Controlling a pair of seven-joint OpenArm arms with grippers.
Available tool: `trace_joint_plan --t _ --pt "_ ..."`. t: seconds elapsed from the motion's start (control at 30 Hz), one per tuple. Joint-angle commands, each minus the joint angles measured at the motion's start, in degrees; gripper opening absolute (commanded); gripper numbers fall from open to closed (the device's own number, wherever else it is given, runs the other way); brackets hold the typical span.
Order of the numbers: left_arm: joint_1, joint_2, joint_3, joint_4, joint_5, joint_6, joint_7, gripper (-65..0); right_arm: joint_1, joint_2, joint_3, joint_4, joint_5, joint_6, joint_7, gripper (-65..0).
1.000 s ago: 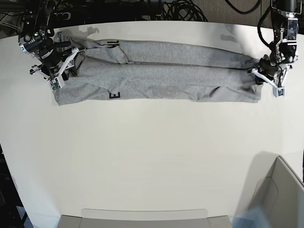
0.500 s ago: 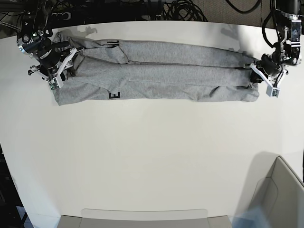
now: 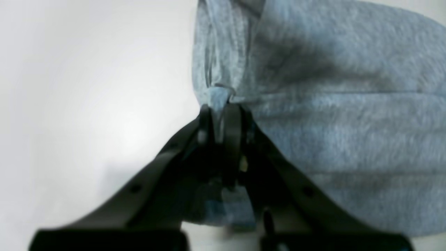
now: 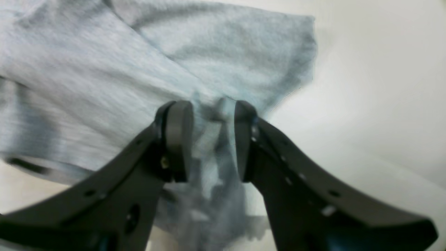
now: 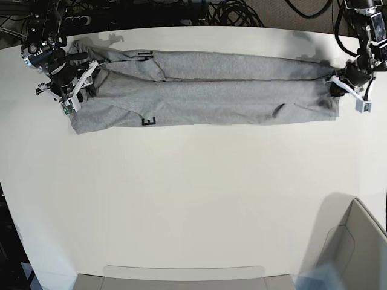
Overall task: Fold the T-shirt properly
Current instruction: 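Hold both shirt ends and adjust the left gripper's grip, then fold the strip end held by the left gripper toward the shirt's middle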
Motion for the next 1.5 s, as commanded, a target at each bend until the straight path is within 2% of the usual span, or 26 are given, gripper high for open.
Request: trace_joint_plan --t 0.0,0.27,0.4,0.63,0.87,1.13,1.27,1.47 --pt "-0.26 -1.18 -1.84 1.7 0.12 0.12 -0.79 -65.0 0.3 0.39 0.45 1.38 0.48 -0.09 1.06 -43.9" --pt "0.01 -0.57 -3.33 11.81 0.03 0.12 -0.62 -65.0 0.3 0.21 0.36 1.64 0.48 -0.09 1.06 -43.9" --pt "0.01 1.63 -4.56 18.14 0.03 0.12 5.01 -65.0 0.3 0.12 0.36 1.64 0.48 -0.09 1.06 -43.9" --pt "0.97 9.28 -4.47 32.12 0.12 0.12 13.18 -65.0 0.3 0.12 0.28 1.64 0.48 -0.09 1.06 -43.9" --pt "5.28 14.38 -4.3 37.04 -0.06 0.12 14.15 -65.0 0.3 0.12 0.28 1.64 0.48 -0.09 1.06 -43.9" --pt "6.51 17.45 8.36 37.66 0.03 0.3 13.54 -65.0 0.3 0.04 0.19 1.64 0.48 -0.09 1.06 -43.9" --pt "6.25 21.41 11.26 37.66 0.03 0.3 13.54 -65.0 0.3 0.04 0.19 1.64 0.48 -0.09 1.06 -43.9" --pt "4.23 24.14 15.04 37.75 0.2 0.38 13.36 -65.0 0.21 0.04 0.19 1.64 0.48 -0.09 1.06 -43.9"
